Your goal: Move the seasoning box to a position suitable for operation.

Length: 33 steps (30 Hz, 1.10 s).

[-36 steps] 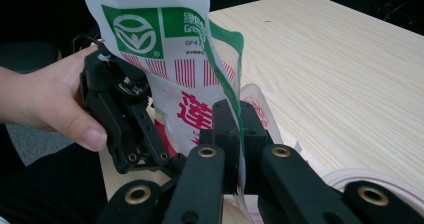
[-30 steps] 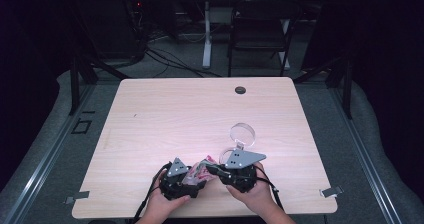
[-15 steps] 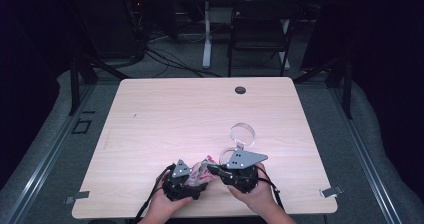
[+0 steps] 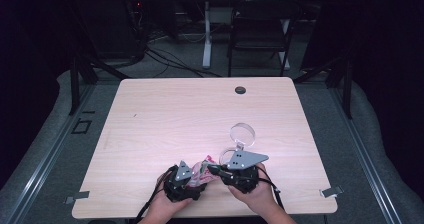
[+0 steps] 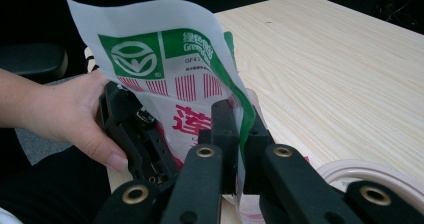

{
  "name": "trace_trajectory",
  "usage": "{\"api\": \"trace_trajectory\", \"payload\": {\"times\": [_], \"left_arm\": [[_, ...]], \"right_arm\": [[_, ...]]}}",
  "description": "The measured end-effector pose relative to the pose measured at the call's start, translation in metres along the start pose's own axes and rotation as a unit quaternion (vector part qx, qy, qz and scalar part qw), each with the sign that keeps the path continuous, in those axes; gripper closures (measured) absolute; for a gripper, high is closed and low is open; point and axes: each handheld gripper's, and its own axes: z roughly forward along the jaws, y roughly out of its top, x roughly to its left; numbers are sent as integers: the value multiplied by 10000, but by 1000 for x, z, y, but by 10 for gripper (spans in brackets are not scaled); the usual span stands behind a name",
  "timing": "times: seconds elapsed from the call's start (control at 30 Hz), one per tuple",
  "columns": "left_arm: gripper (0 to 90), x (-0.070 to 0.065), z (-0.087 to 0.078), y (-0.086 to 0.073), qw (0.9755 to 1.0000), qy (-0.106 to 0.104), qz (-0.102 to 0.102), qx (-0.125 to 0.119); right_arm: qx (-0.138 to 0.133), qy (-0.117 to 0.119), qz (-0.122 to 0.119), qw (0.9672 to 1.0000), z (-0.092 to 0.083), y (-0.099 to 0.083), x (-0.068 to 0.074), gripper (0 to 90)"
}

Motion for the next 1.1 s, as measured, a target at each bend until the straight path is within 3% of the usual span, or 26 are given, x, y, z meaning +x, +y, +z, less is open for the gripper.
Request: {"api": "trace_trajectory", "payload": {"times": [0.8,1.1], "left_arm": [[498,1,-5,-1,9998,89,89,-120],[522,1,-6,-1,9998,71,117,-120]], "right_arm": [[-60,10,-15,10000,-1,1,0,885],[-81,10,-29,10000,-1,1,1,885]]}}
